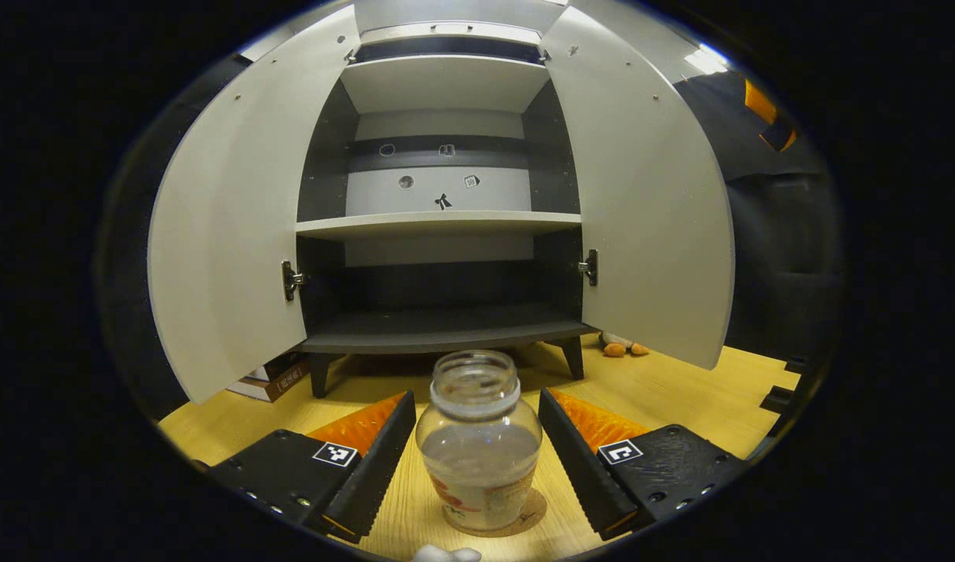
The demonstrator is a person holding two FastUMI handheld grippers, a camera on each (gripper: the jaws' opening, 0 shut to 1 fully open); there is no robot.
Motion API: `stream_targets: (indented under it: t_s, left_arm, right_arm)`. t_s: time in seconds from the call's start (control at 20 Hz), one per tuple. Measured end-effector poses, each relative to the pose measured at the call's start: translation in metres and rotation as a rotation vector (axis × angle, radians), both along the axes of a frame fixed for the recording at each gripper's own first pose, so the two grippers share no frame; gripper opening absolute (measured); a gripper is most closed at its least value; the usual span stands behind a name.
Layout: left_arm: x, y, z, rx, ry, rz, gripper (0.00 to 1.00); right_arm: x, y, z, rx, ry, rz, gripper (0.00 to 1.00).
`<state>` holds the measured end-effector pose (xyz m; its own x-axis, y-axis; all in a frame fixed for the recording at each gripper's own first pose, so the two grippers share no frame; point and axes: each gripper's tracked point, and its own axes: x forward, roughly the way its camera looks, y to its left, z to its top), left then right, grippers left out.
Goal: Grasp the bottle in the cabinet with the left hand and place it on the coaster, then close the right door with the right hand and the left door with the left hand.
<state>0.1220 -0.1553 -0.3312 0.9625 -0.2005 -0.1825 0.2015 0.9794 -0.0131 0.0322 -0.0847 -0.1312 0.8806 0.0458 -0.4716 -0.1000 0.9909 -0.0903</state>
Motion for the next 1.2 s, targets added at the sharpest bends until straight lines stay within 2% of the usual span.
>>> stream_targets:
  t_s: [0.35, 0.55, 0.9, 1.2]
  left_arm:
    - [0.007, 0.008, 0.095, -0.078, -0.071, 0.001, 0.96]
    - [0.002, 0.027, 0.157, -0.08, -0.088, 0.016, 0.96]
    - [-0.05, 0.091, 0.229, -0.026, -0.096, 0.076, 0.96]
    - [-0.097, 0.138, 0.252, 0.023, -0.067, 0.137, 0.96]
  right_arm:
    - [-0.005, -0.001, 0.014, 0.044, -0.068, -0.03, 0.82]
    - [-0.009, 0.002, 0.021, 0.089, -0.115, -0.054, 0.81]
    - [-0.016, -0.005, 0.03, 0.105, -0.219, -0.105, 0.82]
    - [-0.028, -0.014, 0.03, 0.105, -0.289, -0.163, 0.82]
